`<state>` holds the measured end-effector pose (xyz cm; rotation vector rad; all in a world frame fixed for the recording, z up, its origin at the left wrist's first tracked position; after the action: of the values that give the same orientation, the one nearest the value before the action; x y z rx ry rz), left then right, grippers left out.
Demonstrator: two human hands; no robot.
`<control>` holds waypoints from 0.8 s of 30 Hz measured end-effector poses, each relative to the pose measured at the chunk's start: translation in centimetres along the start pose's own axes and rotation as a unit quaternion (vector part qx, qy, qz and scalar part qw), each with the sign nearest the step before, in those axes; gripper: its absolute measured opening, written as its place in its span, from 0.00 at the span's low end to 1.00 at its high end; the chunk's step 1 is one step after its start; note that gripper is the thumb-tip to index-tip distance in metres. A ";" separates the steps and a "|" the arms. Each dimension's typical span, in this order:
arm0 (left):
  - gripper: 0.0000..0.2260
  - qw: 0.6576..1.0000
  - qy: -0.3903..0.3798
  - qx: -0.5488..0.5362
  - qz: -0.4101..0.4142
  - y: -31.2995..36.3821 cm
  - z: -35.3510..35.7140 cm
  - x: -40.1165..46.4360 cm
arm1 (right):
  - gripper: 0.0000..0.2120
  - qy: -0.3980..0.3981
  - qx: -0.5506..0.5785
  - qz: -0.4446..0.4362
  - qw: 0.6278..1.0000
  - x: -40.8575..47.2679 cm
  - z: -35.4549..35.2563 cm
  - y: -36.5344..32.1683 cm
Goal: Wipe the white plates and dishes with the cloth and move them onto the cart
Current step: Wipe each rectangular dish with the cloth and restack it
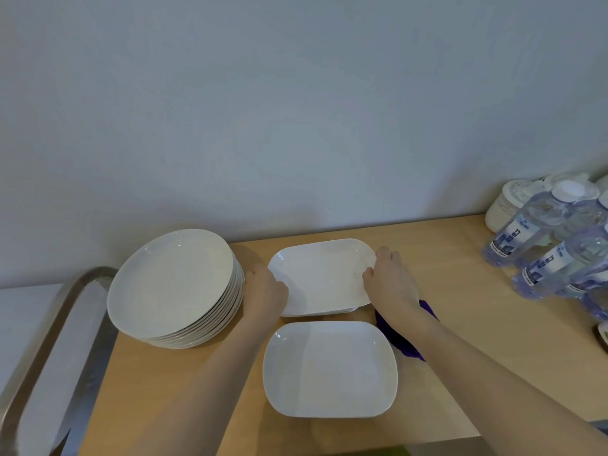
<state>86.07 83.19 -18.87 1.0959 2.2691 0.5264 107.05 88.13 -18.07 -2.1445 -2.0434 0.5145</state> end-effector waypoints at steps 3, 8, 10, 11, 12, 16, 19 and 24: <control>0.11 1.000 0.005 -0.001 0.016 -0.5 -0.4 -1.0 | 0.09 0.016 -0.005 -0.013 1.000 -1.5 -0.4 0.3; 0.09 1.000 0.018 -0.012 0.023 -1.8 -0.7 -3.1 | 0.09 0.020 0.002 -0.029 0.999 -4.0 -0.5 1.0; 0.08 1.000 0.013 -0.021 0.019 -2.4 -0.7 -3.8 | 0.08 0.018 -0.002 -0.036 0.999 -4.9 -0.5 1.3; 0.08 1.000 0.012 -0.023 0.018 -2.6 -0.7 -4.1 | 0.08 0.015 -0.008 -0.039 0.999 -5.2 -0.5 1.5; 0.08 0.999 0.012 -0.025 0.017 -2.8 -0.6 -4.5 | 0.08 0.012 -0.013 -0.038 0.999 -5.6 -0.5 1.6; 0.05 0.999 0.021 -0.038 0.028 -3.4 -0.4 -5.9 | 0.09 0.001 -0.008 -0.029 1.000 -6.9 -0.5 2.3; 0.03 0.999 0.021 -0.031 0.036 -4.2 -0.1 -6.9 | 0.10 -0.021 0.009 -0.029 0.999 -7.9 -0.1 3.1; 0.03 0.998 0.017 -0.030 0.044 -5.5 0.2 -8.2 | 0.08 -0.051 0.019 -0.044 0.998 -9.9 0.5 4.0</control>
<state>87.15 73.44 -19.51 1.1691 2.2271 0.6494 110.44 77.95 -18.36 -2.0355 -2.1518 0.6563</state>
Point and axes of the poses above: each hand's wrist, its own x-axis towards the middle knuckle, its own z-axis out of the palm, y = z × x, the point moved 3 cm from there along x, towards the middle knuckle, and after that the axes turned 1 degree about -x, right-handed, at the moved point
